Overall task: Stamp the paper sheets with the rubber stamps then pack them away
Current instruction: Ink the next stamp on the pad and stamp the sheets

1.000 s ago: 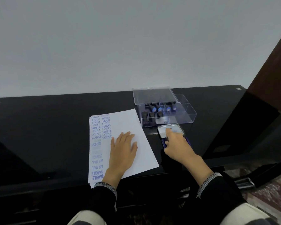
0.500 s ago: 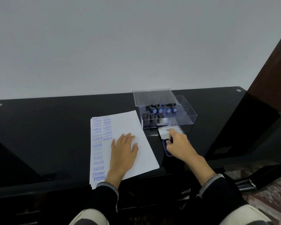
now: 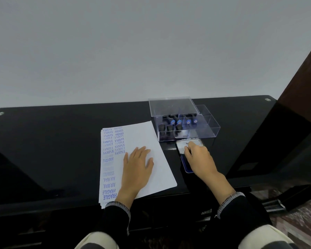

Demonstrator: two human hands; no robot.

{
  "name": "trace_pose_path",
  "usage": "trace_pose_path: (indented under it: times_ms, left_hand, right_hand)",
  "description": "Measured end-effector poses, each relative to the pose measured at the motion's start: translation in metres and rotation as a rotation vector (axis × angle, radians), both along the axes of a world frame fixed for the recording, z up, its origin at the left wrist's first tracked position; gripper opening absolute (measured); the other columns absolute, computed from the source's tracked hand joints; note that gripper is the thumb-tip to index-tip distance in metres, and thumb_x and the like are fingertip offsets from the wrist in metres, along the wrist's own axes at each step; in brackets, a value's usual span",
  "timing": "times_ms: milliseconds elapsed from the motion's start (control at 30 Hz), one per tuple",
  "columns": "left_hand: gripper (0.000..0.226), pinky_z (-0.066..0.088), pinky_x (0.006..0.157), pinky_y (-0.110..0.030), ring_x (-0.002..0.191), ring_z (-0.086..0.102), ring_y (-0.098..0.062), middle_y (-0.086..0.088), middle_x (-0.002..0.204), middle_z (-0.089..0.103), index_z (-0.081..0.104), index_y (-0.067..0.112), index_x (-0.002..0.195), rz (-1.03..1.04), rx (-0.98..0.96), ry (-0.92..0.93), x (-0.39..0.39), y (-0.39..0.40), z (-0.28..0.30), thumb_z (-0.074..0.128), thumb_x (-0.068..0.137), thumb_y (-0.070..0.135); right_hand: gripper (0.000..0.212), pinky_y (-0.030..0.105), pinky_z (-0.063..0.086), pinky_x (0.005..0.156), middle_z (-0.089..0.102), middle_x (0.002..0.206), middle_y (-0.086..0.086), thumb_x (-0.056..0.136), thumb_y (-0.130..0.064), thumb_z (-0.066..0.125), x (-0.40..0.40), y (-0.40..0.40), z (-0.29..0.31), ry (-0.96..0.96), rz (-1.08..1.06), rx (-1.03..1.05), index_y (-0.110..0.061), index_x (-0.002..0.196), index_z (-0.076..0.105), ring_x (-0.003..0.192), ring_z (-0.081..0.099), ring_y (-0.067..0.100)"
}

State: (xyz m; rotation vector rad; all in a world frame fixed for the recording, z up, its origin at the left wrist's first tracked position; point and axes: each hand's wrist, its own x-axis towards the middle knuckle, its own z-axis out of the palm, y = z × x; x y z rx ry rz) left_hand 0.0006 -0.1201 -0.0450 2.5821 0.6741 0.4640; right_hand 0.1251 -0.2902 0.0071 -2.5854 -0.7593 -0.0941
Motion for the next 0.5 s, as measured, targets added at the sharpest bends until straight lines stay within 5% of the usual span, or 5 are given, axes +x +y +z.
trace_pose_path:
  times_ms: [133,233,367,500]
  left_hand:
    - [0.039,0.002,0.119,-0.039,0.144,0.021,-0.012,0.009,0.151,0.036,0.047,0.027,0.137,-0.006,-0.028,-0.014,0.001,0.002,-0.002,0.043,0.099,0.037]
    - [0.030,0.020,0.115,-0.033,0.133,0.039,-0.014,0.004,0.138,0.050,0.058,0.021,0.125,0.035,-0.225,-0.163,0.003,0.006,0.004,0.054,0.096,0.029]
    - [0.023,0.032,0.100,-0.022,0.118,0.047,-0.010,0.003,0.126,0.056,0.061,0.017,0.119,0.148,-0.444,-0.336,-0.008,0.021,0.025,0.054,0.097,0.018]
    - [0.027,0.043,0.101,-0.033,0.118,0.052,-0.014,0.002,0.128,0.057,0.060,0.017,0.123,0.207,-0.405,-0.298,-0.027,0.050,0.031,0.052,0.097,0.019]
  right_hand:
    - [0.023,0.035,0.036,0.055,0.050,0.069,0.007,0.100,-0.020,0.034,-0.005,0.005,-0.001,-0.067,-0.017,-0.097,-0.008,0.082,0.043,0.063,0.046,0.028]
    - [0.017,0.033,0.034,0.052,0.049,0.068,0.006,0.098,-0.011,0.036,-0.007,0.009,-0.004,-0.131,-0.002,-0.170,-0.010,0.081,0.037,0.059,0.044,0.028]
    - [0.036,0.022,0.010,0.037,0.034,0.049,0.002,0.078,0.003,0.066,-0.014,0.012,-0.002,-0.222,0.037,-0.272,-0.012,0.070,0.034,0.040,0.033,0.024]
    - [0.044,0.013,-0.002,0.041,0.030,0.035,0.000,0.049,0.005,0.083,-0.016,0.014,0.001,-0.246,0.010,-0.230,-0.013,0.058,0.044,0.024,0.027,0.020]
